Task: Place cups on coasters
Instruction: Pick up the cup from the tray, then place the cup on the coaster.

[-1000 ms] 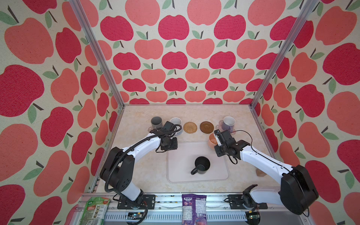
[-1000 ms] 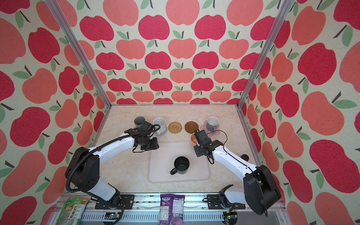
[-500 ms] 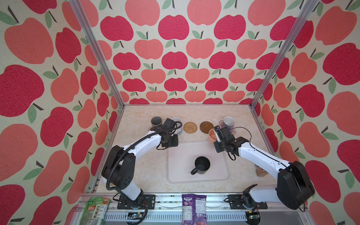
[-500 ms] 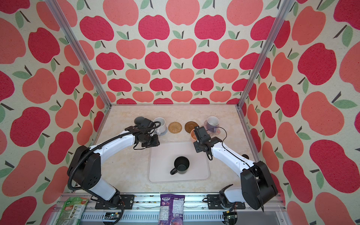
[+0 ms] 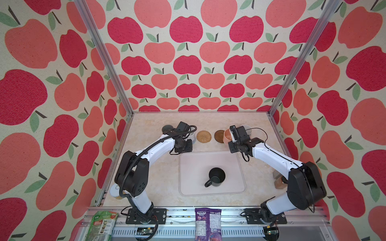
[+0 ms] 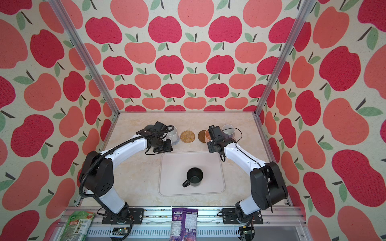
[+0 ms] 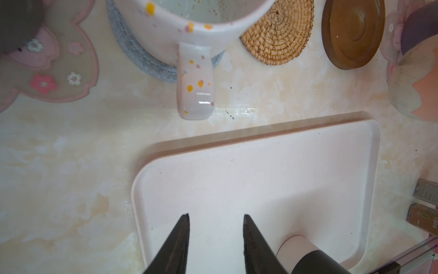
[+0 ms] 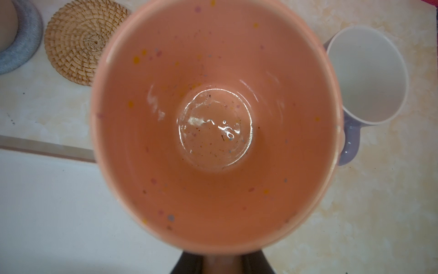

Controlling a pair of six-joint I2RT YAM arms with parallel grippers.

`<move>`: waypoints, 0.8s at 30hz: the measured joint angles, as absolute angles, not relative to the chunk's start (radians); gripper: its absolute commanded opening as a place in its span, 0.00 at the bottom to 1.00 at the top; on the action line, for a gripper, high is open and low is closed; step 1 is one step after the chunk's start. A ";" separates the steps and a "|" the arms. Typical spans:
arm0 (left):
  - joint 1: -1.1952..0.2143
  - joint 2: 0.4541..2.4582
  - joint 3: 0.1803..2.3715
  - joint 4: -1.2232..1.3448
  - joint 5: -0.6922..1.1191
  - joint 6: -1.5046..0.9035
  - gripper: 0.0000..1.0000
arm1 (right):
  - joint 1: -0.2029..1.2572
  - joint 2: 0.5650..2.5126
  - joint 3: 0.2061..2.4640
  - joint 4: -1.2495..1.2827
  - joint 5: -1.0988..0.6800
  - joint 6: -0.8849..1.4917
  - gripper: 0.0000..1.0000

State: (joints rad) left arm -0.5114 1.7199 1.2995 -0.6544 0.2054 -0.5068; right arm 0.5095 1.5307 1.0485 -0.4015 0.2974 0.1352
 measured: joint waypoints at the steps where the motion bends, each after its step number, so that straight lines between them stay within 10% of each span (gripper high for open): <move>1: -0.511 1.730 1.310 -0.655 0.210 -0.504 0.40 | 0.507 1.547 1.061 -0.397 0.297 0.135 0.00; 24: -0.495 1.774 1.375 -0.681 0.262 -0.495 0.40 | 0.477 1.750 1.216 -0.328 0.302 0.149 0.00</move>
